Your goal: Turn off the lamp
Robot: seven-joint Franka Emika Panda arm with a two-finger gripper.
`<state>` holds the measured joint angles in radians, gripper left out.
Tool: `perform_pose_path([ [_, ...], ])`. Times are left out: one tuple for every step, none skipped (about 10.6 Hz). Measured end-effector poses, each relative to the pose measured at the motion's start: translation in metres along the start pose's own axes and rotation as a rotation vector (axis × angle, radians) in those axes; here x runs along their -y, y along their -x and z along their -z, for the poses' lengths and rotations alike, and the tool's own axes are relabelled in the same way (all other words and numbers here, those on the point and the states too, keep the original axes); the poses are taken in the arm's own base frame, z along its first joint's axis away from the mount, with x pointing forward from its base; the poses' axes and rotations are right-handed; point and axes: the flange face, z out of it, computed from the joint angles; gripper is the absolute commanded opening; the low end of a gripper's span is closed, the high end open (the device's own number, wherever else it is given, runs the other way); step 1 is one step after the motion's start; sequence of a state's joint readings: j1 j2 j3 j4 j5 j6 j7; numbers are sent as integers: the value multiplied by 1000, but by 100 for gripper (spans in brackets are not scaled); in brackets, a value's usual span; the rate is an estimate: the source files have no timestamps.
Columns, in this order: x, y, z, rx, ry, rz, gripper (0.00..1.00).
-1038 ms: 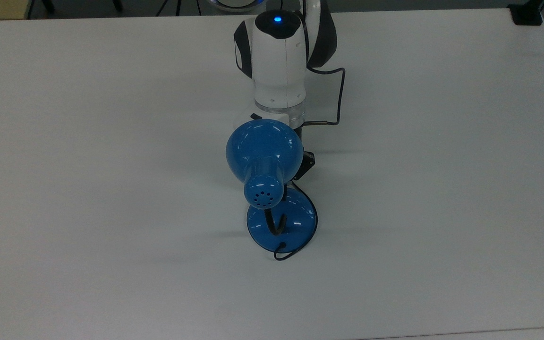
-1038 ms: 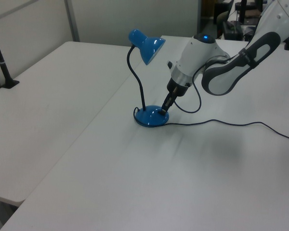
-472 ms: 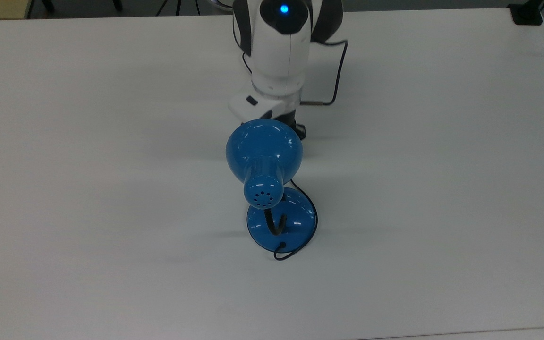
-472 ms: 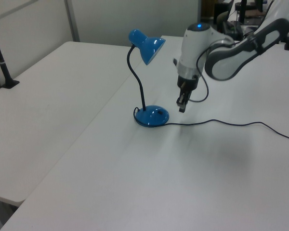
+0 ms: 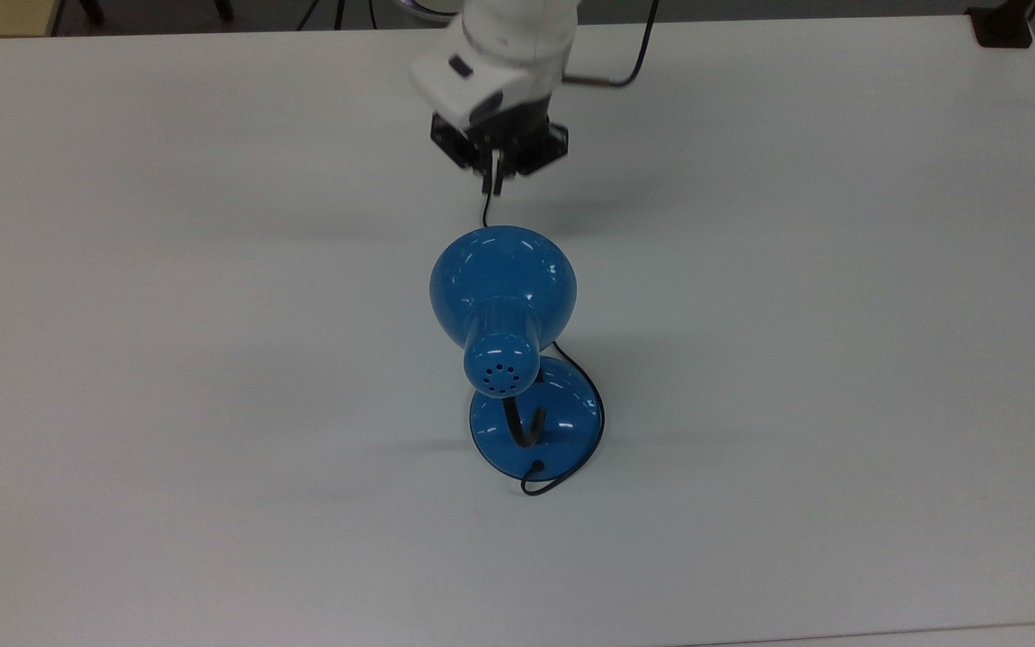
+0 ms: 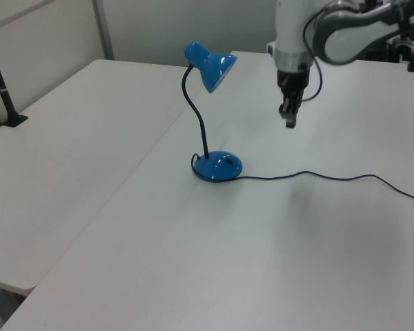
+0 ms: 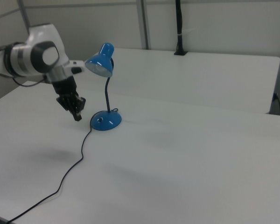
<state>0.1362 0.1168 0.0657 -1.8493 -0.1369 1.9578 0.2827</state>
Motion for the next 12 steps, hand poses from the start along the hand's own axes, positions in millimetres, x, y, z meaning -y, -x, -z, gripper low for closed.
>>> perform_pose_path([
  [-7,5,22,10,7,-11,43],
  [-16,9,46,8,11,-27,58],
  [-27,12,67,-2,12,-45,73],
  [-38,15,83,-7,13,-58,97],
  [-49,19,92,-5,15,-46,100],
  [-57,23,100,-7,16,-28,100],
  [-59,25,106,-13,15,-21,100],
  [-59,25,110,-18,14,-20,100],
  [-60,25,113,-21,14,-20,100],
  [-60,25,113,-21,14,-20,100],
  [-62,25,114,-22,14,-22,100],
  [-65,25,115,-24,14,-27,100],
])
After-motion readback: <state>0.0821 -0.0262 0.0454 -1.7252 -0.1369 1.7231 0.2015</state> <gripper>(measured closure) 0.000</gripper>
